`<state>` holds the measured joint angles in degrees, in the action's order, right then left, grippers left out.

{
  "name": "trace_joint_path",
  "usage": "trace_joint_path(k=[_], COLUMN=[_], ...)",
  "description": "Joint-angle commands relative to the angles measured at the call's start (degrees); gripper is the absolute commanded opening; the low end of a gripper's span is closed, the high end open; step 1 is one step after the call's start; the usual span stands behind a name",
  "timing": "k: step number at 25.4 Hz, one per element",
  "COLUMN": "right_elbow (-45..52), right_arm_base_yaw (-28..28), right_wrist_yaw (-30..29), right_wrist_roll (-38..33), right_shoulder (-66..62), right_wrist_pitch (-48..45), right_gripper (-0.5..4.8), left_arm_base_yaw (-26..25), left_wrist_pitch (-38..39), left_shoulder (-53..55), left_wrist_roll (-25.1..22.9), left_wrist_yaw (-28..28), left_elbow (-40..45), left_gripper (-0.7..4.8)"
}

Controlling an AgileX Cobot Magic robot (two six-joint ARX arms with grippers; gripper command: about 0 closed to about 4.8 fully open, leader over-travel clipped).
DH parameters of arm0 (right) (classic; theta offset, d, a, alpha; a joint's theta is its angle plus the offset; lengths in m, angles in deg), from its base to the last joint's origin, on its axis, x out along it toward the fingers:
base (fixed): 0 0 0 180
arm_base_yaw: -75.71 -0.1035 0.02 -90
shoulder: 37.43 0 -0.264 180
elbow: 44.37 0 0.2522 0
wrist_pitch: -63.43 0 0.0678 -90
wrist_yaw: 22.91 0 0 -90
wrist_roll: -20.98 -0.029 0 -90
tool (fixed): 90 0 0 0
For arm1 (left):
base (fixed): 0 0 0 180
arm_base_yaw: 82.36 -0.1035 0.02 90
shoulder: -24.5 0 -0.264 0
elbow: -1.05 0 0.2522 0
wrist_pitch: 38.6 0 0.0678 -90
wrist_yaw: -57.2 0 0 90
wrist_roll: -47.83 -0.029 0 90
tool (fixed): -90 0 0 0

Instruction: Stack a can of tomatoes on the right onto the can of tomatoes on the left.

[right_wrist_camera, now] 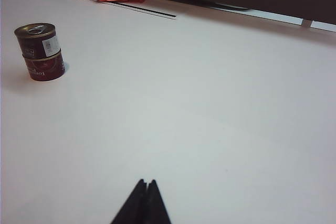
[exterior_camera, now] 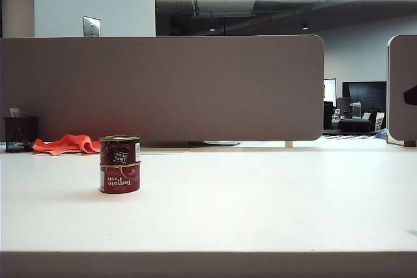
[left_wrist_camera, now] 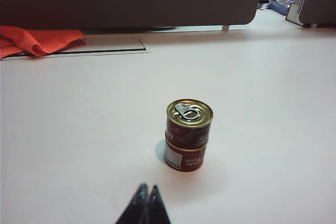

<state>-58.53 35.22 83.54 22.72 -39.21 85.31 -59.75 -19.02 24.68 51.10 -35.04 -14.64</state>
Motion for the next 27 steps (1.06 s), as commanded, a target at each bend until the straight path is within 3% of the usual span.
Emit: trace_joint_path(k=[1, 5, 8, 15, 27], right_elbow=[0.33, 0.33, 0.33, 0.33, 0.33], right_arm_base_yaw=[0.35, 5.22, 13.79, 23.80, 25.31], right_wrist_yaw=[0.07, -1.29, -0.98, -0.96, -0.98], right_wrist_roll=[-0.20, -0.22, -0.20, -0.20, -0.20], right_shoulder=[0.74, 1.86, 1.86, 1.86, 1.86], right_wrist_pitch=[-0.39, -1.16, -0.63, -0.66, -0.66], right_gripper=[-0.05, -0.05, -0.05, -0.05, -0.05], left_arm_base_yaw=[-0.09, -0.09, -0.07, -0.07, -0.07], left_wrist_pitch=[-0.39, -0.33, -0.22, -0.24, -0.24], left_shoulder=[-0.02, -0.02, -0.02, -0.02, -0.02], left_wrist_roll=[-0.24, -0.24, -0.22, -0.22, -0.22], left_wrist_yaw=[-0.35, -0.35, -0.33, -0.33, -0.33], left_elbow=[-0.09, -0.07, -0.07, -0.07, -0.07], left_gripper=[-0.05, -0.04, -0.05, -0.05, -0.05])
